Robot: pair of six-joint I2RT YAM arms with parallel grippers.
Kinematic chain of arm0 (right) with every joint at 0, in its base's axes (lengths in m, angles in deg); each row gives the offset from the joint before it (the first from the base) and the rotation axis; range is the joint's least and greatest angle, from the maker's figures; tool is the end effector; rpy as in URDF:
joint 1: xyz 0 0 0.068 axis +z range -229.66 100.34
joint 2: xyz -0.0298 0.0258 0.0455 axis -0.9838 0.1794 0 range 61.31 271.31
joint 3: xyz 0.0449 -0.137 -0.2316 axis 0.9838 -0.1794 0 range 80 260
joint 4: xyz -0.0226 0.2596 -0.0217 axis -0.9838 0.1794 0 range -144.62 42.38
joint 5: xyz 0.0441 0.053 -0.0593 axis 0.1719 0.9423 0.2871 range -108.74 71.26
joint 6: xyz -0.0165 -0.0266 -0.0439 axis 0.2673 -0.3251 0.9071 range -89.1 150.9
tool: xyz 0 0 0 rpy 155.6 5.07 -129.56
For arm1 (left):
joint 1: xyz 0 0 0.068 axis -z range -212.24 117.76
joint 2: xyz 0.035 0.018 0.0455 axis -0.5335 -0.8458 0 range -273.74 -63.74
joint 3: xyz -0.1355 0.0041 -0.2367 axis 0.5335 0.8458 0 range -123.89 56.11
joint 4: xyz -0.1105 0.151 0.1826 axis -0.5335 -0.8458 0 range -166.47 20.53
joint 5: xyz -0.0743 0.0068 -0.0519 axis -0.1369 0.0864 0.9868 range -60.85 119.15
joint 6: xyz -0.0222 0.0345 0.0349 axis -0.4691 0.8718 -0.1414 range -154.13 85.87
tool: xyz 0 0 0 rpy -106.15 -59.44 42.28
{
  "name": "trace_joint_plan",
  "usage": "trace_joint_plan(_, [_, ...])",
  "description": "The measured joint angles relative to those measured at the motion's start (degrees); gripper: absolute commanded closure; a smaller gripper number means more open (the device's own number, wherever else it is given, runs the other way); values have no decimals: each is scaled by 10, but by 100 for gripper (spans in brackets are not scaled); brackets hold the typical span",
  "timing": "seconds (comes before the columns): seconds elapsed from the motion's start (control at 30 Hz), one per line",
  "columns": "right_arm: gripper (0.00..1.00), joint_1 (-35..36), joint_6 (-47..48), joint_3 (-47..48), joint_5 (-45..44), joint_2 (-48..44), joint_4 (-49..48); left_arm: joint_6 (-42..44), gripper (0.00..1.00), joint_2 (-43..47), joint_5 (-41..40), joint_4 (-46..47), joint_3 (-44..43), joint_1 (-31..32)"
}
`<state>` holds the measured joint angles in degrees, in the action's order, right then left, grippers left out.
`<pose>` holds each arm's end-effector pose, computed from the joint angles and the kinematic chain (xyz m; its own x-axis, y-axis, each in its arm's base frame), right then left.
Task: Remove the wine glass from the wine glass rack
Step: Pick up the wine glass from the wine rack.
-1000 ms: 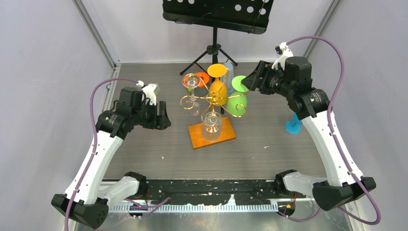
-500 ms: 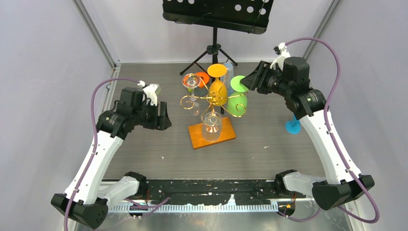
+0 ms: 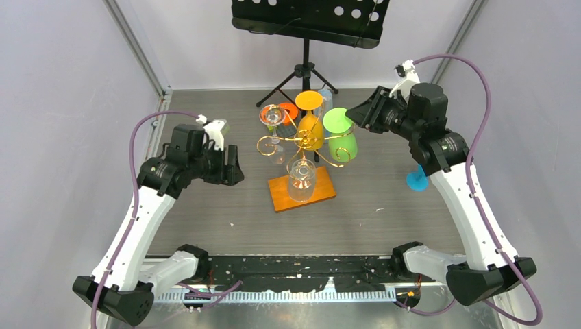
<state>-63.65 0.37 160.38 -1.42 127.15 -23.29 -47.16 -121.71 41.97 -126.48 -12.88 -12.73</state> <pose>0.2253 0.0759 0.4427 -0.5121 0.3576 -0.7809 -0.3217 0.7632 0.5604 0.1713 -0.0691 0.3649 -0.7667 0.0385 -0.6408 0.3060 0.8994 -0.3121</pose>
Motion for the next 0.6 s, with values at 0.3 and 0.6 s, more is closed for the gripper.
trace_joint_plan(0.3, [66,0,-15,-15,14,-11,-23,0,36,1,-2,0,0,0])
trace_joint_plan(0.6, [67,-1,-47,-47,38,-11,-50,0,36,4,-3,0,0,0])
